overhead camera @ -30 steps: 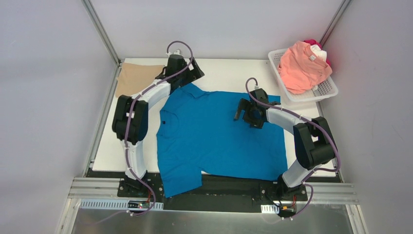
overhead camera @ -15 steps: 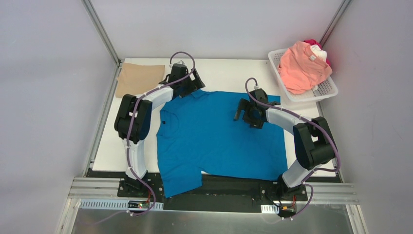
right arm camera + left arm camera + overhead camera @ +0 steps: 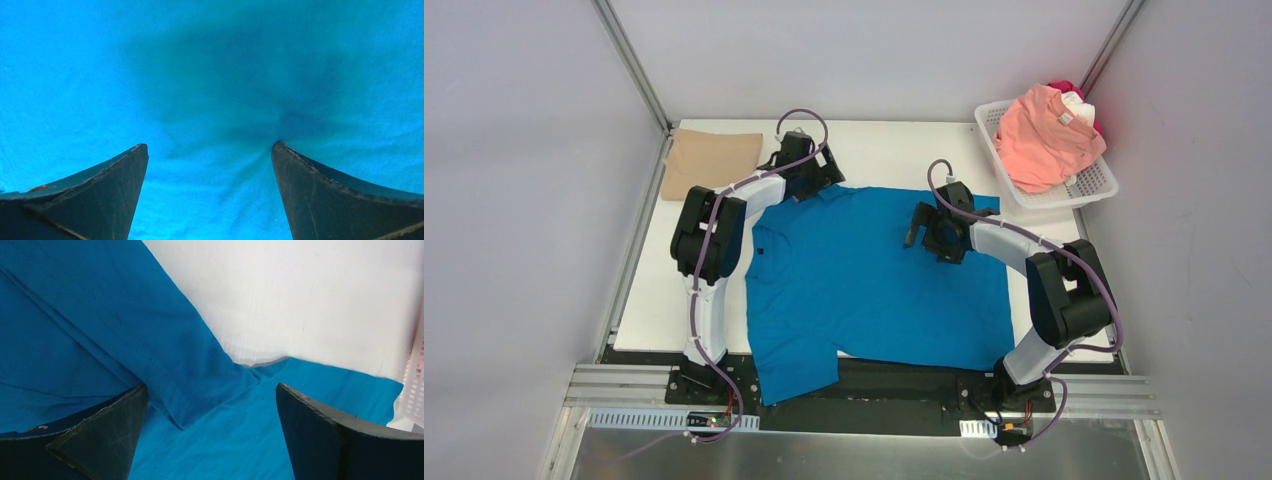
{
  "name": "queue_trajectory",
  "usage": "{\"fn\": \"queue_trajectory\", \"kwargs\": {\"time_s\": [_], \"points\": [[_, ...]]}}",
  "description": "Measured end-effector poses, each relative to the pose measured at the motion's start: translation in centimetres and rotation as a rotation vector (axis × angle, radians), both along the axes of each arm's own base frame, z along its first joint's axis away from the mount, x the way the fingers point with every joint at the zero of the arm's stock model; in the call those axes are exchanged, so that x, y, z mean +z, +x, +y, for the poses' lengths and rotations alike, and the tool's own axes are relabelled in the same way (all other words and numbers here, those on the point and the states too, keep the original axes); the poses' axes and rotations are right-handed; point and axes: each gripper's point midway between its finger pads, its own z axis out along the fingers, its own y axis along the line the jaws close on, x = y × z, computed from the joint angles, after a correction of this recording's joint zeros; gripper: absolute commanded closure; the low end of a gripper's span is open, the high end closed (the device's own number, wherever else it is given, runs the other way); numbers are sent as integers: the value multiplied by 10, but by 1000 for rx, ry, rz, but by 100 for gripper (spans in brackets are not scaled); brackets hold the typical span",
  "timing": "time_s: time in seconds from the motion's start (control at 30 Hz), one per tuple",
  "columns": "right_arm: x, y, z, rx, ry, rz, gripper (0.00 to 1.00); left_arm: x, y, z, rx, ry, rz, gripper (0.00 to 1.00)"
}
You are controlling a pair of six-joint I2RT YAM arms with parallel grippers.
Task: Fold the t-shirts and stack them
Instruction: Flatten out the tshirt
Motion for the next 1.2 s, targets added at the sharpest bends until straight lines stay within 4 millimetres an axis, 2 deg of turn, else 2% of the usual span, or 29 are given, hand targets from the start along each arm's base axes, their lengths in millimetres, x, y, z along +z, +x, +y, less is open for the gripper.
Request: {"fn": "queue_trajectory", "kwargs": {"time_s": [0.9, 1.03, 1.2], "points": [[-1, 0, 0, 0, -4, 8, 0, -6, 0, 11, 40, 45, 4, 1], [-1, 0, 0, 0, -3, 8, 1, -5, 8, 8, 41, 40, -3, 1], [-1, 0, 0, 1, -6, 13, 0, -2, 28, -1, 45, 15, -37, 1]]}}
